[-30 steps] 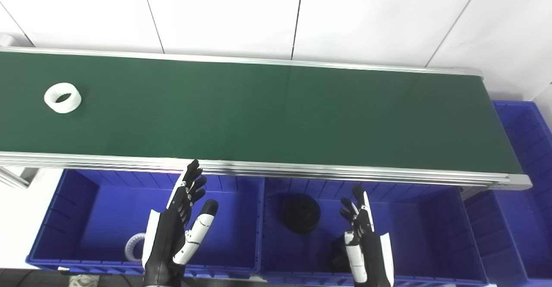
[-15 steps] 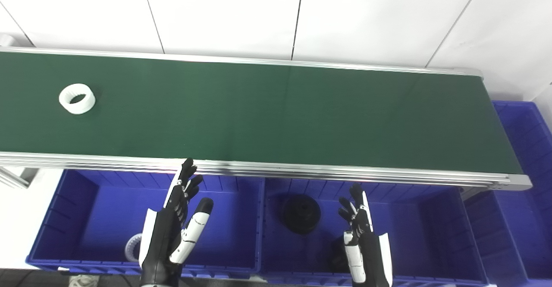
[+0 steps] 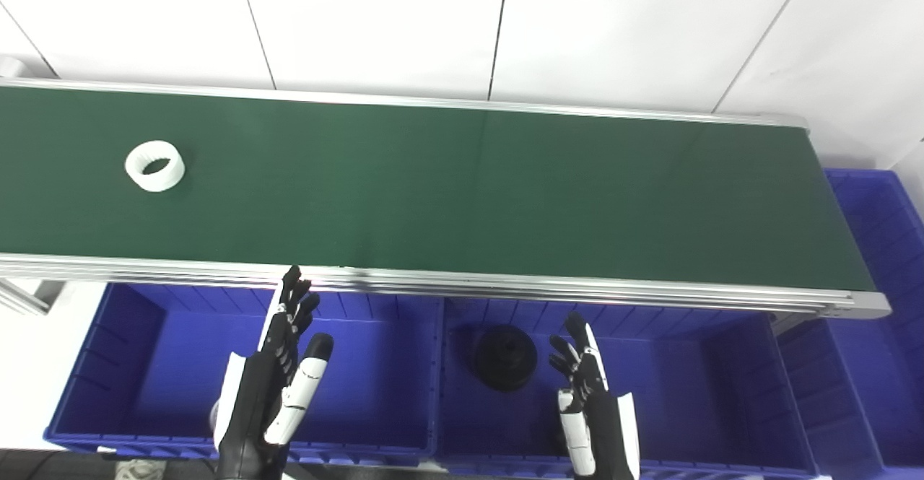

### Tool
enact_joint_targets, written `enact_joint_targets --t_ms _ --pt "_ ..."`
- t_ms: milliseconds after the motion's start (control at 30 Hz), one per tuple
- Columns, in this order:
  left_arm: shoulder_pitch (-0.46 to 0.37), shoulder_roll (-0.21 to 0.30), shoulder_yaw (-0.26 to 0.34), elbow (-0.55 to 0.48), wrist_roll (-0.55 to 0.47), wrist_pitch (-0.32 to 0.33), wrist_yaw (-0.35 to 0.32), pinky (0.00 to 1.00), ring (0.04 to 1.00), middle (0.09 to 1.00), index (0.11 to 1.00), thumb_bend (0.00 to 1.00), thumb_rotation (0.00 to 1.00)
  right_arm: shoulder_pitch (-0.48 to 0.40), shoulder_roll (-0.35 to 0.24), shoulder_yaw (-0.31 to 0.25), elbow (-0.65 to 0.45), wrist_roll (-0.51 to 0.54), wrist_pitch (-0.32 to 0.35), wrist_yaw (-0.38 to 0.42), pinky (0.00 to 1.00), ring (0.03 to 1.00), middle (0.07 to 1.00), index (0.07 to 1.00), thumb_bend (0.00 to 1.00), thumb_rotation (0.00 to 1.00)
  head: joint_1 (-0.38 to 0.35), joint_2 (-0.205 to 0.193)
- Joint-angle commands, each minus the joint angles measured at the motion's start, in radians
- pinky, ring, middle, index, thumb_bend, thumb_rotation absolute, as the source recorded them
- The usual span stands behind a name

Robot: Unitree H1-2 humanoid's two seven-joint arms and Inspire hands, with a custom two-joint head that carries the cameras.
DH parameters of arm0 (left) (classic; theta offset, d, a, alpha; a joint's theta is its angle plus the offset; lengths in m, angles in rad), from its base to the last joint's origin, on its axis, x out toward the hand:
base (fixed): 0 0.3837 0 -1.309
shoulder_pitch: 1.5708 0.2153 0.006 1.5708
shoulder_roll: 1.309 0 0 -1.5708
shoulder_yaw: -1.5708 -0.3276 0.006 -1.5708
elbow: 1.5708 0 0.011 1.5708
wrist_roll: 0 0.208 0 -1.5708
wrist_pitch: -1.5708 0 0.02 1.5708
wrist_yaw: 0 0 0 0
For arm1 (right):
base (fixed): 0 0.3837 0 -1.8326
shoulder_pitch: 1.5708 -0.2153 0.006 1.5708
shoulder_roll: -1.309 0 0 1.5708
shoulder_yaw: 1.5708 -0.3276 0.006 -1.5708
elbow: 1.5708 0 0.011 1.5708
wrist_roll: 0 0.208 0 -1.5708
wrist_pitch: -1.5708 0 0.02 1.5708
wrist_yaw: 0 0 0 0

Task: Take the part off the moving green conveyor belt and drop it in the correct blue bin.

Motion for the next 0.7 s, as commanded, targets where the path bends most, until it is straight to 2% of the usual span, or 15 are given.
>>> enact_joint_targets --t_ms 0,133,333,367,400,433,500,533,667 --pt "0.003 0.004 -0.001 -0.034 -0.006 -0.019 -0.004 0.97 0.943 0.978 0.998 0.38 0.82 0.010 0.014 0.005 -0.026 -0.002 -0.049 0.000 0.86 0.899 0.964 0.974 0.78 1.00 0.004 -0.004" --pt "0.005 0.004 -0.004 -0.021 0.011 -0.039 0.000 0.95 0.937 0.978 0.999 0.37 0.82 0.010 0.009 0.002 -0.018 0.005 -0.059 -0.001 0.85 0.894 0.964 0.971 0.76 1.00 0.027 -0.027" --pt "0.011 -0.023 -0.019 0.043 0.020 -0.098 0.019 0.94 0.925 0.966 0.981 0.38 0.82 0.005 -0.031 0.006 0.014 0.035 -0.068 -0.014 0.87 0.898 0.967 0.979 0.70 1.00 0.117 -0.118" --pt "0.011 -0.025 -0.021 0.050 0.022 -0.103 0.021 0.94 0.925 0.965 0.979 0.39 0.82 0.003 -0.036 0.007 0.017 0.038 -0.069 -0.018 0.87 0.896 0.965 0.981 0.69 1.00 0.117 -0.118" --pt "0.011 -0.031 -0.024 0.062 0.028 -0.107 0.026 0.94 0.924 0.964 0.978 0.39 0.82 -0.001 -0.046 0.008 0.025 0.039 -0.069 -0.025 0.87 0.895 0.965 0.982 0.69 1.00 0.147 -0.146" --pt "0.011 -0.038 -0.027 0.072 0.037 -0.111 0.031 0.92 0.915 0.953 0.964 0.42 0.80 -0.006 -0.056 0.009 0.032 0.041 -0.069 -0.031 0.88 0.893 0.969 0.992 0.68 1.00 0.159 -0.157" --pt "0.012 -0.049 -0.032 0.086 0.054 -0.117 0.042 0.89 0.903 0.939 0.948 0.44 0.78 -0.013 -0.071 0.010 0.044 0.046 -0.069 -0.040 0.88 0.895 0.978 0.998 0.69 1.00 0.170 -0.167" --pt "0.010 -0.056 -0.036 0.098 0.064 -0.125 0.048 0.88 0.901 0.936 0.944 0.44 0.78 -0.017 -0.078 0.008 0.052 0.051 -0.069 -0.044 0.89 0.896 0.980 0.999 0.69 1.00 0.197 -0.189" --pt "-0.003 -0.077 -0.046 0.144 0.098 -0.159 0.073 0.82 0.878 0.913 0.903 0.47 0.75 -0.031 -0.098 -0.001 0.078 0.077 -0.069 -0.046 0.89 0.919 0.990 1.000 0.72 1.00 0.225 -0.208"
